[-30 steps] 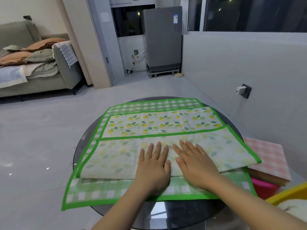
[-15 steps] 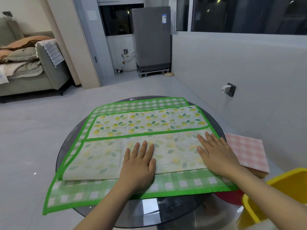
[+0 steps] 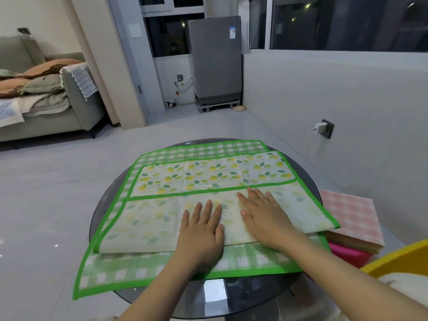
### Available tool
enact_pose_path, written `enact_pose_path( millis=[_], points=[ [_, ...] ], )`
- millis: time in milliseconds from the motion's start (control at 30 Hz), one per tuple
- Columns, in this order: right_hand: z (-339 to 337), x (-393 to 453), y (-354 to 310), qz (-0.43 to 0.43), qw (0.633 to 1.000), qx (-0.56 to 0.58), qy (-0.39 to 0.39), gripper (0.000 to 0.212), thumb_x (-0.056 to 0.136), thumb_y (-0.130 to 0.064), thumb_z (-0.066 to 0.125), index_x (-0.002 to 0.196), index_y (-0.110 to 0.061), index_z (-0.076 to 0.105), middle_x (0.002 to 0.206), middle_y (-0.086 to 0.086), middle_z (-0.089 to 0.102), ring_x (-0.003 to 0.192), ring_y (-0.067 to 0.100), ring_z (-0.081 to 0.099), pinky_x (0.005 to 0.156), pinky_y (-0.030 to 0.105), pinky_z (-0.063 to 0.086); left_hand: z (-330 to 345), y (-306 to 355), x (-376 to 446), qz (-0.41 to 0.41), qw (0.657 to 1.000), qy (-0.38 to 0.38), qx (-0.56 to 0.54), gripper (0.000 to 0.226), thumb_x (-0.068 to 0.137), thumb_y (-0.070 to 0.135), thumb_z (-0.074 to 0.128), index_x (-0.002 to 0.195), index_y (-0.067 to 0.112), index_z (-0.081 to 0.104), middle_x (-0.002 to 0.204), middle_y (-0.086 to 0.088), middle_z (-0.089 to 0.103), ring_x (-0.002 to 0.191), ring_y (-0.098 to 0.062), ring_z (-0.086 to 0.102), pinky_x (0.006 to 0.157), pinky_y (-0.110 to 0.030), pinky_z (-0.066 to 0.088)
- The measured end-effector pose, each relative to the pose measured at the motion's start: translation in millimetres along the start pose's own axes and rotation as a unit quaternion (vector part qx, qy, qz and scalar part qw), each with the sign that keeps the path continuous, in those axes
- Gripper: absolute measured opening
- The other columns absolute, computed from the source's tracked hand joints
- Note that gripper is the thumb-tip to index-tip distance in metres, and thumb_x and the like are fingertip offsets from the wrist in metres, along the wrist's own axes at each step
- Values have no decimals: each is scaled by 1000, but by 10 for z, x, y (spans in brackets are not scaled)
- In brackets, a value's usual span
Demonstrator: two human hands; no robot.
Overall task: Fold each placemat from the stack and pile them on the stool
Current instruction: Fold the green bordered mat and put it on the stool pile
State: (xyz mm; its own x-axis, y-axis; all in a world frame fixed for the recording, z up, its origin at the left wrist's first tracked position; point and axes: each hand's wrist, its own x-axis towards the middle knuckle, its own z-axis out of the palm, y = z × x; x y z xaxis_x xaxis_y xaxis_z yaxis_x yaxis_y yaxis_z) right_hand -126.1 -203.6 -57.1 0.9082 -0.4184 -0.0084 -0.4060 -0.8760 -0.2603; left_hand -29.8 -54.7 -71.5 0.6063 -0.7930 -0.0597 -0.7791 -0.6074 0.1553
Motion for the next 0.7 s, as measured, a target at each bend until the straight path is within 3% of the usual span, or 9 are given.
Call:
enact_pose_path(
  millis=[133,267,700],
  points=[
    [150,121,-186,-55,998,-4,-22,51,102,-36,15,151,-28,3,159,-7,-4,145,7,-9,117,30,-10,16,-20,32,7,1000,0,-9,54,101,41,12,150,30,-7,158,7,-15,145,-14,-18,118,-41,-12],
    [193,154,-186,-57,997,-38,-31,52,101,-39,14,150,-29,-1,158,-8,-8,145,7,-11,117,31,-10,11,-214,12,14,1000,17,-16,55,100,42,12,151,28,-4,158,10,-11,145,-9,-14,118,-35,-11],
    [238,147,-169,-54,997,-44,-33,52,100,-42,9,148,-34,-8,156,-14,-13,137,-3,-18,116,27,-13,-118,-1377,-329,-104,993,51,-10,51,100,45,12,149,39,-1,157,14,-9,145,-7,-12,119,-34,-6]
  ],
)
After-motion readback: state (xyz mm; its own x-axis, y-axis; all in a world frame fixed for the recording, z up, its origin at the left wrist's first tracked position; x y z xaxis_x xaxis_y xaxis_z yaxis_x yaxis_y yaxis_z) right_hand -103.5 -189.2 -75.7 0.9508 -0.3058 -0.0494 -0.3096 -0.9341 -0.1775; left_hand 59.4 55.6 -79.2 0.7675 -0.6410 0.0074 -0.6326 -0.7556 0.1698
